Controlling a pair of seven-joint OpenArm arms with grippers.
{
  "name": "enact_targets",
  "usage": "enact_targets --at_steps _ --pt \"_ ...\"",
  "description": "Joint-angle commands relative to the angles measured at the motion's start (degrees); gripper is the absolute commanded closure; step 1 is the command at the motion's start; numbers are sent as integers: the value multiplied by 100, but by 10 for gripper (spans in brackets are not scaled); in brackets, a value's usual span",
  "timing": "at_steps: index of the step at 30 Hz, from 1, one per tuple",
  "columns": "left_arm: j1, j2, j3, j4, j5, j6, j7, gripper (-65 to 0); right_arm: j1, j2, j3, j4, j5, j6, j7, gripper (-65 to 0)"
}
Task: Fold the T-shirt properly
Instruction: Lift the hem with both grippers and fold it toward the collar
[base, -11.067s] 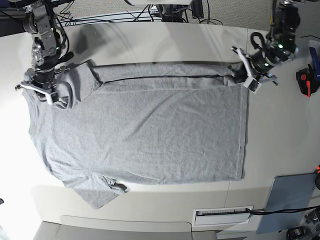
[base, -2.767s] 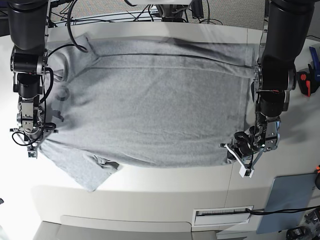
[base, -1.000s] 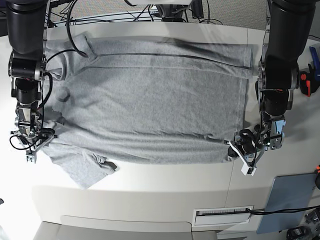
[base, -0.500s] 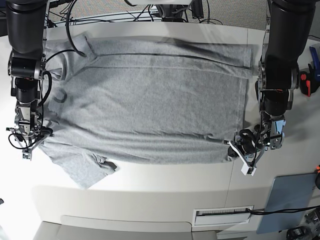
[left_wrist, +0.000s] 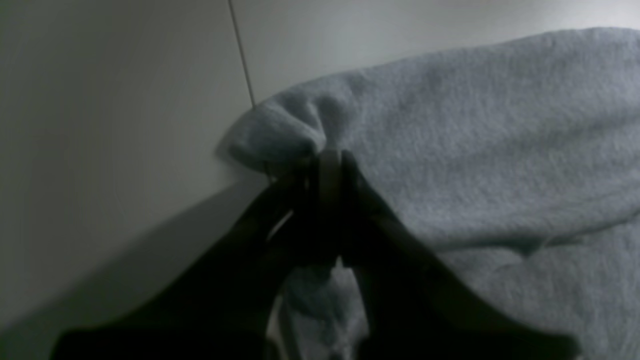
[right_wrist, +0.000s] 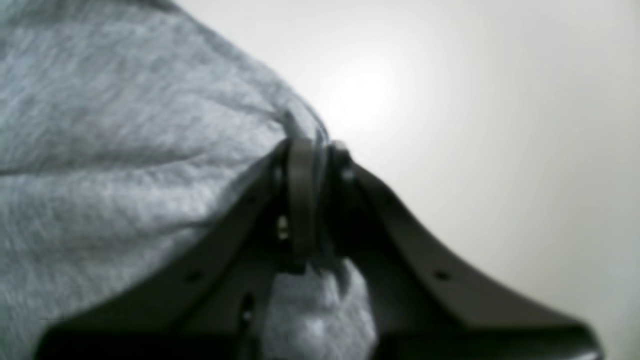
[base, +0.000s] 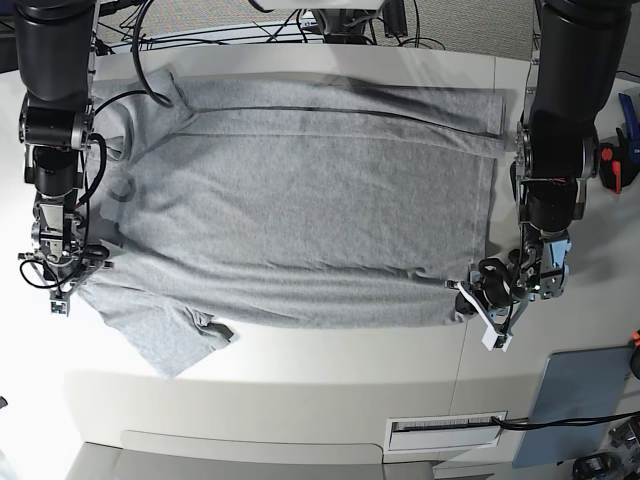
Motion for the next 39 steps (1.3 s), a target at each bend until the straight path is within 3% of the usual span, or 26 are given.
enact_targets --at_steps 1,2,8,10,18,23,27,39 --pt "-90 -35 0 13 133 4 199 0 2 70 7 -22 -55 0 -439 -25" --pt "-90 -35 0 13 133 2 199 0 0 68 7 -22 -107 -63 -431 -2" --pt "-90 -37 0 13 66 4 59 0 -2 72 7 120 -424 -918 -291 0" --pt "-90 -46 0 20 -70 2 -48 0 -2 72 7 315 -424 -1049 -393 0" --pt "-87 -251 -4 538 -437 4 76 0 -212 74 4 1534 -608 -1274 -809 0" --pt "-87 -468 -4 960 -1060 4 505 0 -737 72 7 2719 -728 -1316 -964 0" --pt "-7 -546 -4 1309 -1274 2 828 0 -1034 76 7 3373 -1014 -1530 -1161 0" --pt "1650 -573 -271 3447 -1408 46 800 0 -1956 120 245 4478 -1325 -1775 -1377 0"
